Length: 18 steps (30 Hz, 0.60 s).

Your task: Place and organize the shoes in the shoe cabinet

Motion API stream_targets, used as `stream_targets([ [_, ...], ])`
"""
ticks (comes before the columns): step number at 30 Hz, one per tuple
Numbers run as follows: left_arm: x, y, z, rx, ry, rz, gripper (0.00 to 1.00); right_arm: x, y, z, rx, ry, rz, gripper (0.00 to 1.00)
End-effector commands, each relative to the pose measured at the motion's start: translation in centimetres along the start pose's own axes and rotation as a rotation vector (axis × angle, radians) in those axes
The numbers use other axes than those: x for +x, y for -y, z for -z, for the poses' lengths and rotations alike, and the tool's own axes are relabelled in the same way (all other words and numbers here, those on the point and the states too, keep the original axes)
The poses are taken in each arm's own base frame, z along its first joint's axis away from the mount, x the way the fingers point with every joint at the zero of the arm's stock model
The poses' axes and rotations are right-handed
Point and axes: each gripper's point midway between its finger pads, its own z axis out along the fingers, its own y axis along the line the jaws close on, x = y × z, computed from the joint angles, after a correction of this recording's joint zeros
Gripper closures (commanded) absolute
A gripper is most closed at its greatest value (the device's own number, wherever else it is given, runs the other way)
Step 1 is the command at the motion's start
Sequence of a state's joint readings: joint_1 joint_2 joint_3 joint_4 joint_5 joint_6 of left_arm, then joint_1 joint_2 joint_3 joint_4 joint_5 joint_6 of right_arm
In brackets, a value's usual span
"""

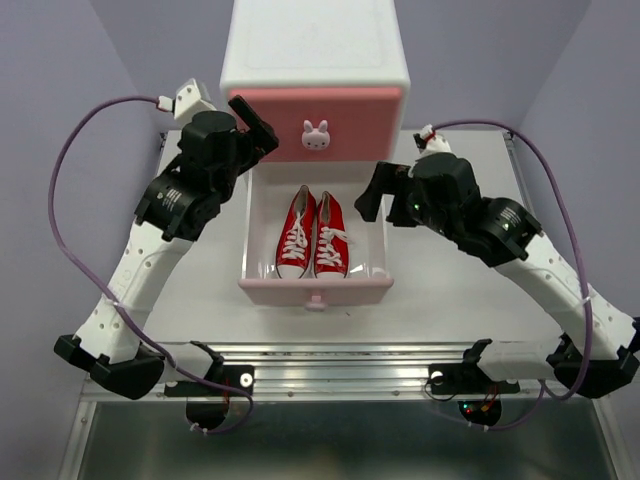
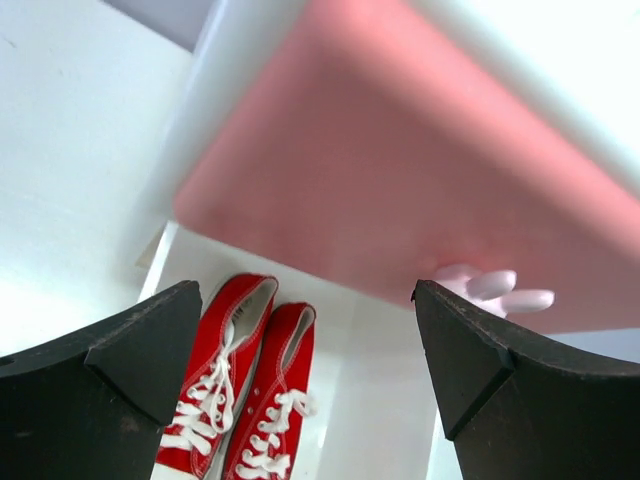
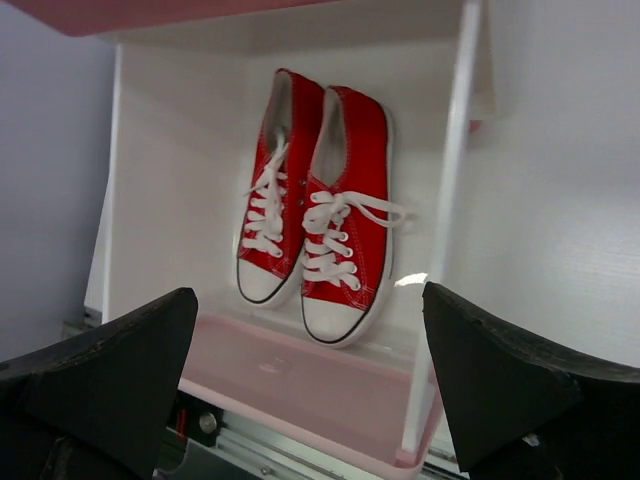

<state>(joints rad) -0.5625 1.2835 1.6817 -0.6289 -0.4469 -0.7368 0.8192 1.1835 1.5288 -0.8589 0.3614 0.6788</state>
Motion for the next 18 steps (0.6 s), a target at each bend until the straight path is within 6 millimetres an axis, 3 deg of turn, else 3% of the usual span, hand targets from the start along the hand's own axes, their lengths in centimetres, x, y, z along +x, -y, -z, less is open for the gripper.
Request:
stream_targets([
  [1,-6.0,0.4,1.6,0.004,0.15,-0.013,0.01,-1.1,-5.9,-0.5,-0.241,-0.054,0.144,0.0],
  [3,-8.5,0.4,1.9,0.026,0.184,0.022,0.01,-0.8,-7.7,-0.6,-0.323,-0.088,0.19,0.0],
  [6,-10.6,0.6,2.1,0.07,0.212,0.05,0.01,-0.4,-9.3,-0.3,-0.414,-0.112,0.207,0.0],
  [9,-12.5,0.1,1.7,0.062,0.245,0.053,0.01,1.3,-11.4,0.5,-0.469,-0.16,0.287,0.0],
  [11,-14.9,0.8,2.5,0.082,0.305,0.052,0.01,3.6,-12.4,1.2,-0.469,-0.215,0.387,0.0],
  [13,-15.5,1.4,1.8,0.097,0.305,0.033,0.01,4.3,-13.0,1.6,-0.461,-0.22,0.424,0.0],
  [15,-17.1,2.2,2.3,0.139,0.32,0.038,0.01,6.6,-14.0,2.5,-0.478,-0.262,0.467,0.0],
  [16,-17.1,2.4,1.2,0.142,0.307,0.035,0.01,7.1,-14.1,2.7,-0.463,-0.257,0.48,0.0],
  [18,-18.3,3.3,1.4,0.192,0.314,0.035,0.01,8.8,-14.7,3.5,-0.473,-0.272,0.528,0.0],
])
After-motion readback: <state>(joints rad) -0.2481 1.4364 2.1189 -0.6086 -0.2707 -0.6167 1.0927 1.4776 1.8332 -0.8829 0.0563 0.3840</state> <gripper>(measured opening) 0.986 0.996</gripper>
